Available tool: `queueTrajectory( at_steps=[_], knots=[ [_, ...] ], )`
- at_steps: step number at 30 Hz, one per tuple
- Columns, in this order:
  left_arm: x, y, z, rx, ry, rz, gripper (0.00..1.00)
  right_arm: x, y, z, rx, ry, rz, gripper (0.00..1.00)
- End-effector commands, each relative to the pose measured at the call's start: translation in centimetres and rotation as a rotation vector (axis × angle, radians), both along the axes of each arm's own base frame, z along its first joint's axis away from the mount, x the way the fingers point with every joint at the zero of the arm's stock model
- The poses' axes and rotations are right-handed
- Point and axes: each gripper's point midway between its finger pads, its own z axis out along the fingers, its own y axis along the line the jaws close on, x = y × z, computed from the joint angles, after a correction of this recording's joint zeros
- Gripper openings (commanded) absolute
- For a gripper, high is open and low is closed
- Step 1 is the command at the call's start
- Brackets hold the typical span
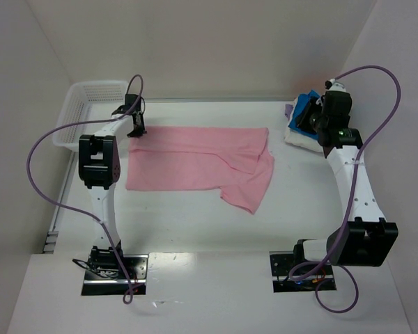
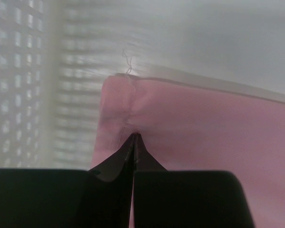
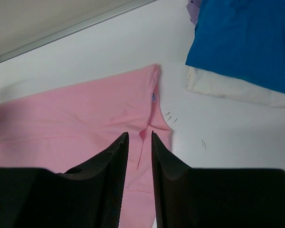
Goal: Fold and stack the t-shirts
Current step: Fold the flattened tshirt in 1/3 of the way
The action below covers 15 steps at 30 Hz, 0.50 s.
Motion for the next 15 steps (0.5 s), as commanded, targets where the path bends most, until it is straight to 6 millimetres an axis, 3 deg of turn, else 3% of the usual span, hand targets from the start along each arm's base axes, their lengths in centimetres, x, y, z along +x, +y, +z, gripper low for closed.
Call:
queueTrajectory(
  at_steps=[1, 3, 5, 6, 7, 10, 12, 14, 15],
  knots=[
    [0.9, 1.2, -0.3, 0.044, 0.010, 0.000, 0.00, -0.6, 0.3, 0.1, 0.008, -0.014, 0.019, 0.32],
    [1.2, 0.6, 0.1, 0.017, 0.000, -0.019, 0.01, -0.7, 0.5, -0.7, 0.016, 0.000, 0.026, 0.36],
    [1.0, -0.1, 0.9, -0.013, -0.013, -0.043, 0.08, -0.8, 0.9, -1.5, 0.043, 0.013, 0.035, 0.37],
    [1.2, -0.4, 2.2, -0.018, -0.046, -0.059, 0.19, -1.0, 1.2, -2.4, 0.056, 0.031, 0.041, 0.39],
    [1.3, -0.9, 3.1, -0.018, -0.068, -0.069, 0.38, -0.9, 1.7, -2.8, 0.084, 0.032, 0.044, 0.42],
    [0.5, -2.4, 6.4, -0.015, -0.127, -0.107, 0.54, -1.7, 3.7, -5.4, 0.134, 0.088, 0.075, 0.46],
    [0.0, -2.9, 10.0, -0.036, -0.194, -0.126, 0.70, -2.6, 6.1, -7.3, 0.174, 0.142, 0.113, 0.57],
    [-1.3, -3.5, 11.7, -0.069, -0.218, -0.142, 0.79, -3.5, 7.9, -8.7, 0.214, 0.182, 0.129, 0.62],
    [-1.9, -3.8, 14.3, -0.083, -0.266, -0.156, 0.82, -4.6, 9.3, -10.2, 0.225, 0.222, 0.152, 0.66]
  ],
)
